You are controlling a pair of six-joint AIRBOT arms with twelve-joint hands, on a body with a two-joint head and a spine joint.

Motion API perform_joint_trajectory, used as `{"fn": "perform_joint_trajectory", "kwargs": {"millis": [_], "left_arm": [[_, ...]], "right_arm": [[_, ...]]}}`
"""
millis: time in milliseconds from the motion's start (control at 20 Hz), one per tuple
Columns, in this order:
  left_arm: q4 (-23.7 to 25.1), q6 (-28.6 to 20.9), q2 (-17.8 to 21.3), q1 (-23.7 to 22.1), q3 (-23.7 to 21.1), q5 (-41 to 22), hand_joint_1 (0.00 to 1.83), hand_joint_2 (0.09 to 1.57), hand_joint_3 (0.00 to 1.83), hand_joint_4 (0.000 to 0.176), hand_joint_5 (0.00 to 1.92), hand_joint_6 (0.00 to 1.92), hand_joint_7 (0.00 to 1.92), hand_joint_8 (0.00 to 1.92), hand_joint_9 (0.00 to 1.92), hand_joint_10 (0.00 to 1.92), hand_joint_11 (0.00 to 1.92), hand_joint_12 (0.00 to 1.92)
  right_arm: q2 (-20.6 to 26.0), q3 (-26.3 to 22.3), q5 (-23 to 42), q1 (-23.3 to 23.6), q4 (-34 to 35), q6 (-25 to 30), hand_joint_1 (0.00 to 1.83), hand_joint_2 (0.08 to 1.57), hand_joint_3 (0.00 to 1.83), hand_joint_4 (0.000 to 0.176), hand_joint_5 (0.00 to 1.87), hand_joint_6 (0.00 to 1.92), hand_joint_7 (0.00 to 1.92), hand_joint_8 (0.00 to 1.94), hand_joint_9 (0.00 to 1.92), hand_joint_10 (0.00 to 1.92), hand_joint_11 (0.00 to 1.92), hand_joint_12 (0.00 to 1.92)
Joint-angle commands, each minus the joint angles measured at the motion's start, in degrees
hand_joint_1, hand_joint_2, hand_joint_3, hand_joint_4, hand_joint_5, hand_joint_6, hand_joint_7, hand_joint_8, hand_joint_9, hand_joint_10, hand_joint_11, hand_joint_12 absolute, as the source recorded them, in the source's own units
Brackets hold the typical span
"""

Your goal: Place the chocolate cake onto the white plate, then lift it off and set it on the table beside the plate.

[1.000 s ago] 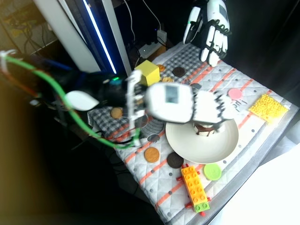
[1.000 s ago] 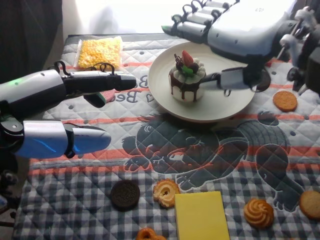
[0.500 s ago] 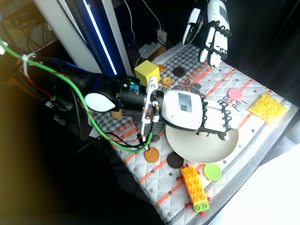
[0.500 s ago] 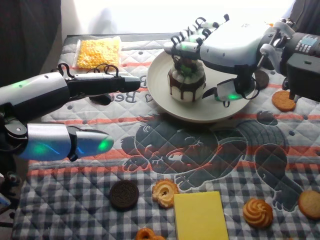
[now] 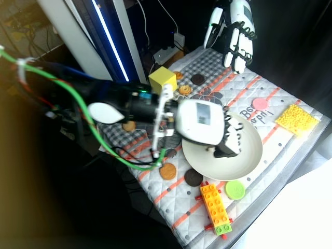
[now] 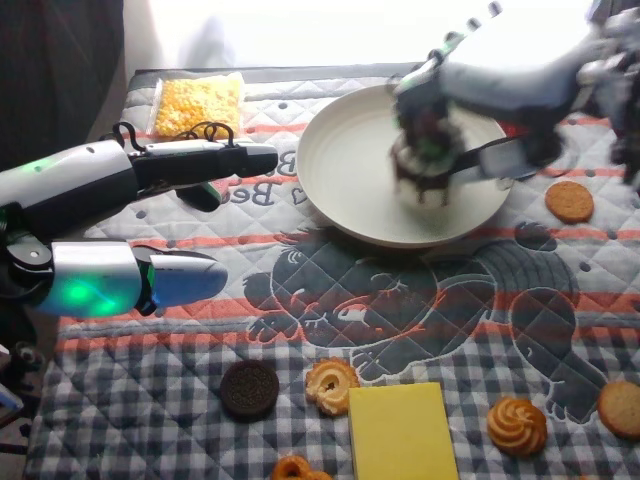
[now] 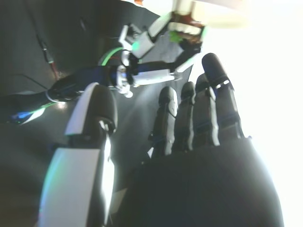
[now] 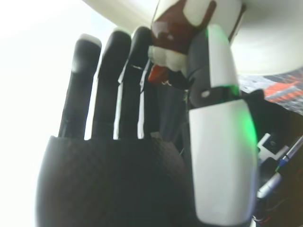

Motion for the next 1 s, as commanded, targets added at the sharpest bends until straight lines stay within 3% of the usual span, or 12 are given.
{"fn": "perform_joint_trajectory", "kwargs": {"millis": [0, 100, 350, 500, 550, 600, 650, 750, 800, 850, 900, 950], "left_arm": [[-1.84, -0.44, 0.13, -0.15, 0.22, -6.64, 0.72, 1.26, 0.00, 0.034, 0.24, 0.00, 0.10, 0.00, 0.06, 0.00, 0.00, 1.02], [-2.44, -0.44, 0.32, 0.23, 0.20, -6.94, 0.70, 1.27, 0.00, 0.019, 0.26, 0.01, 0.12, 0.01, 0.09, 0.01, 0.00, 0.97], [-4.19, -0.44, 0.97, 1.73, 0.14, -7.73, 0.74, 1.25, 0.00, 0.030, 0.27, 0.00, 0.12, 0.00, 0.12, 0.03, 0.00, 0.80], [-4.51, -0.43, 0.94, 1.85, 0.32, -7.45, 0.71, 1.25, 0.00, 0.061, 0.21, 0.00, 0.07, 0.01, 0.09, 0.01, 0.00, 0.54], [-4.59, -0.43, 0.93, 1.85, 0.40, -7.11, 0.69, 1.25, 0.00, 0.068, 0.22, 0.00, 0.07, 0.00, 0.07, 0.01, 0.00, 0.47], [-4.87, -0.43, 0.90, 1.89, 0.56, -6.81, 0.70, 1.25, 0.00, 0.070, 0.22, 0.00, 0.07, 0.00, 0.06, 0.00, 0.00, 0.39], [-4.93, -0.43, 0.88, 1.92, 0.59, -6.77, 0.74, 1.24, 0.00, 0.061, 0.23, 0.01, 0.08, 0.00, 0.10, 0.02, 0.00, 0.73], [-5.10, -0.42, 0.73, 1.98, 0.68, -6.85, 0.75, 1.24, 0.00, 0.056, 0.23, 0.00, 0.09, 0.00, 0.11, 0.03, 0.00, 0.76], [-5.11, -0.42, 0.71, 1.98, 0.70, -6.87, 0.73, 1.24, 0.00, 0.066, 0.22, 0.00, 0.08, 0.00, 0.11, 0.03, 0.00, 0.65], [-5.11, -0.42, 0.70, 1.99, 0.72, -6.95, 0.74, 1.23, 0.00, 0.073, 0.22, 0.00, 0.07, 0.00, 0.13, 0.04, 0.00, 0.83], [-5.10, -0.42, 0.68, 1.99, 0.73, -7.04, 0.74, 1.23, 0.00, 0.069, 0.23, 0.00, 0.07, 0.00, 0.13, 0.04, 0.00, 0.87], [-5.10, -0.42, 0.67, 2.00, 0.73, -7.07, 0.71, 1.24, 0.00, 0.062, 0.24, 0.01, 0.09, 0.01, 0.11, 0.03, 0.00, 0.87]], "right_arm": [[2.83, -1.39, 9.97, 0.56, 0.60, 0.32, 1.13, 1.28, 0.00, 0.000, 0.74, 1.42, 0.61, 1.50, 0.41, 1.35, 0.24, 1.86], [7.20, -4.60, 13.15, -0.36, 0.27, 2.31, 1.13, 1.28, 0.00, 0.002, 0.72, 1.40, 0.64, 1.54, 0.42, 1.63, 0.26, 1.92], [14.89, -10.88, 20.83, -6.50, -5.90, 11.62, 1.14, 1.29, 0.00, 0.000, 0.76, 1.35, 0.57, 1.64, 0.36, 1.71, 0.28, 1.92], [17.96, -14.03, 21.67, -11.20, -6.62, 11.62, 1.19, 1.28, 0.00, 0.000, 0.70, 1.18, 0.70, 1.73, 0.73, 1.91, 0.76, 1.92], [18.59, -14.70, 21.65, -12.27, -7.22, 11.62, 1.16, 1.31, 0.00, 0.000, 0.61, 1.46, 0.65, 1.62, 0.67, 1.92, 0.69, 1.92], [19.17, -15.26, 21.63, -13.90, -7.35, 11.74, 1.17, 1.31, 0.00, 0.000, 0.58, 1.35, 0.69, 1.70, 0.60, 1.92, 0.63, 1.92], [19.29, -15.38, 21.62, -14.72, -7.35, 11.97, 1.19, 1.28, 0.00, 0.000, 0.70, 1.21, 0.71, 1.69, 0.54, 1.92, 0.53, 1.92], [19.47, -15.19, 21.33, -17.14, -7.30, 13.38, 1.20, 1.27, 0.00, 0.000, 0.71, 1.14, 0.72, 1.72, 0.90, 1.92, 0.94, 1.92], [19.44, -14.89, 21.21, -17.98, -7.30, 14.14, 1.14, 1.22, 0.00, 0.000, 0.79, 1.23, 0.98, 1.87, 1.16, 1.92, 1.22, 1.92], [19.30, -14.56, 21.09, -18.72, -7.30, 14.72, 1.13, 1.21, 0.00, 0.000, 0.80, 1.27, 0.96, 1.90, 1.17, 1.92, 1.25, 1.92], [18.89, -14.09, 20.40, -19.56, -7.26, 15.51, 1.19, 1.24, 0.00, 0.000, 0.83, 1.13, 0.72, 1.73, 0.80, 1.91, 0.96, 1.92], [18.75, -13.95, 20.12, -19.92, -7.23, 15.75, 1.12, 1.29, 0.01, 0.000, 0.68, 1.43, 0.65, 1.58, 0.66, 1.76, 0.79, 1.92]]}}
